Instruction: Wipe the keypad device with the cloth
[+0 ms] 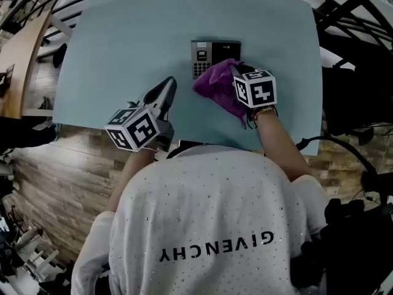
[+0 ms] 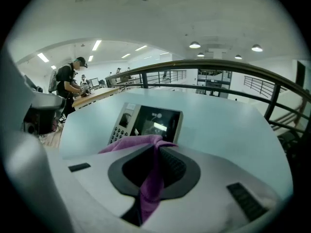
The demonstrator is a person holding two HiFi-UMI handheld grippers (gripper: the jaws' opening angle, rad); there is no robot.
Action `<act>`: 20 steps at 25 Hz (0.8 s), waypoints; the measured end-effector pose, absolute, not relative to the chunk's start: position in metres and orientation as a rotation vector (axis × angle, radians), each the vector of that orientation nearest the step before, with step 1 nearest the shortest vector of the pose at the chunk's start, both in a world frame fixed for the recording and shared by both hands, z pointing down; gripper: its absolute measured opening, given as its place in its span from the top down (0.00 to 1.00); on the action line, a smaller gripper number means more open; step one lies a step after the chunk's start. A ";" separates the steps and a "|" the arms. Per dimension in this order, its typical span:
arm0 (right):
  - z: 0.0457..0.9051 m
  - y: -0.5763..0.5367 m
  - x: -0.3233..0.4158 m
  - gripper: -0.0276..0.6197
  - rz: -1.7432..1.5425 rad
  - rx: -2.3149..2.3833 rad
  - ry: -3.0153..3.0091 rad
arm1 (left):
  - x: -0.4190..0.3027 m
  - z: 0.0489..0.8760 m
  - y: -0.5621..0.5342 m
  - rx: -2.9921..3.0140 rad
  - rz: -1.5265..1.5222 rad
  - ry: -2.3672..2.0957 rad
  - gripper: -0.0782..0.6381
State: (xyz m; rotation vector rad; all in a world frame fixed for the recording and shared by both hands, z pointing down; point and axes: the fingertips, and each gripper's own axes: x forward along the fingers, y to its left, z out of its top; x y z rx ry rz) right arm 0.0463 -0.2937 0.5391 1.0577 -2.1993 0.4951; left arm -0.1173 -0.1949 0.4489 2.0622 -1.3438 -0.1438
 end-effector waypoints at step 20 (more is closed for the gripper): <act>0.517 -0.270 -0.042 0.91 0.520 0.825 -2.327 | -0.145 0.445 -0.226 2.153 -0.103 -1.186 0.89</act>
